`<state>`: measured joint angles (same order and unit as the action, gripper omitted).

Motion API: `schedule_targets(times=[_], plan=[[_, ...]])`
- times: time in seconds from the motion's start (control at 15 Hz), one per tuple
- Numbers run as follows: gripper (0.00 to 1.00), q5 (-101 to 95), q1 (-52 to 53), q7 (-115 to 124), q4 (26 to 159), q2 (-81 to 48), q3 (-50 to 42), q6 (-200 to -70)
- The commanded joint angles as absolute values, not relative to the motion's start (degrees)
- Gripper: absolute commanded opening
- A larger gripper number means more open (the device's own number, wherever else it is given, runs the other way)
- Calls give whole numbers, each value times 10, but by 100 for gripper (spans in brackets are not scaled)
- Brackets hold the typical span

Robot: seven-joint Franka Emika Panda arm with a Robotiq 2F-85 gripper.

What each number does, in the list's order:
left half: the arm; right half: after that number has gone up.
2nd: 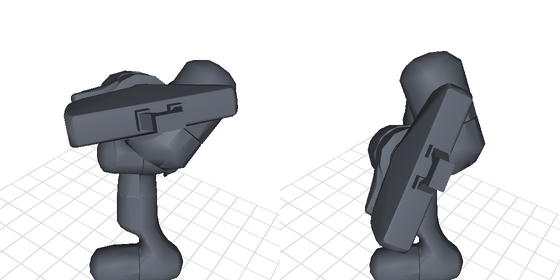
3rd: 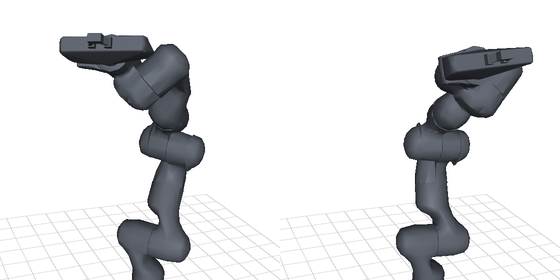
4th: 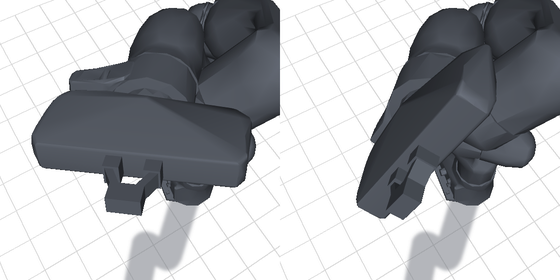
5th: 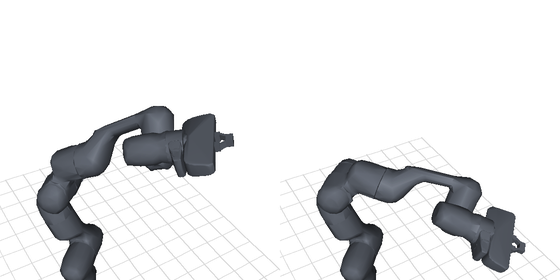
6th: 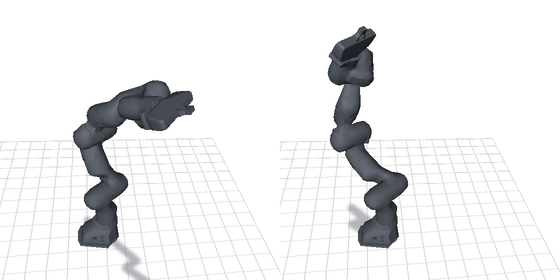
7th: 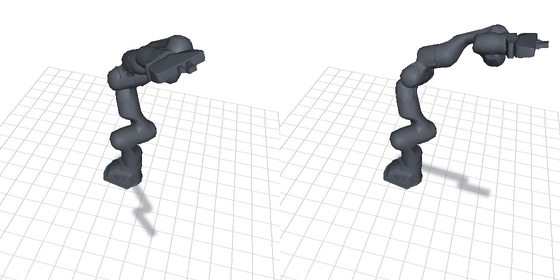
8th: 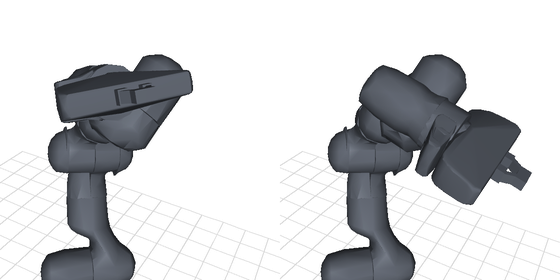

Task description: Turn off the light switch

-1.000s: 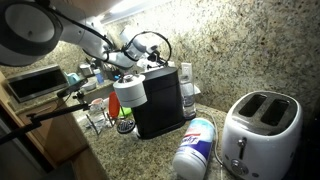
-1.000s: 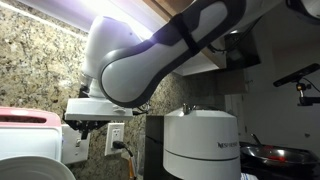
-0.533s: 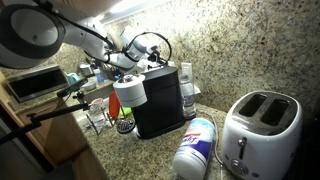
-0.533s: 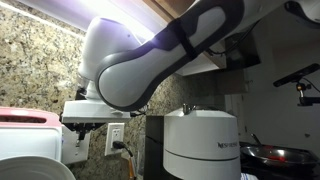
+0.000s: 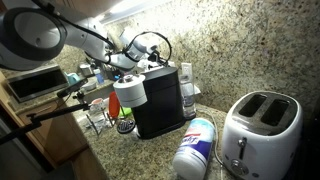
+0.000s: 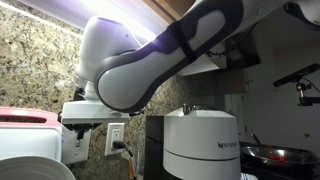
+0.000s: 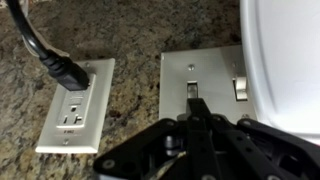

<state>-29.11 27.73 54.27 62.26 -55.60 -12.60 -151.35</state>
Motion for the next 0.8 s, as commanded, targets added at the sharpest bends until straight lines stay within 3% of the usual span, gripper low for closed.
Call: schedule_targets(times=[0.0,0.73], plan=[[0,-301,277,537,591,-577,-135,-1517],[0,-288,266,499,587,-577,-117,-1474]])
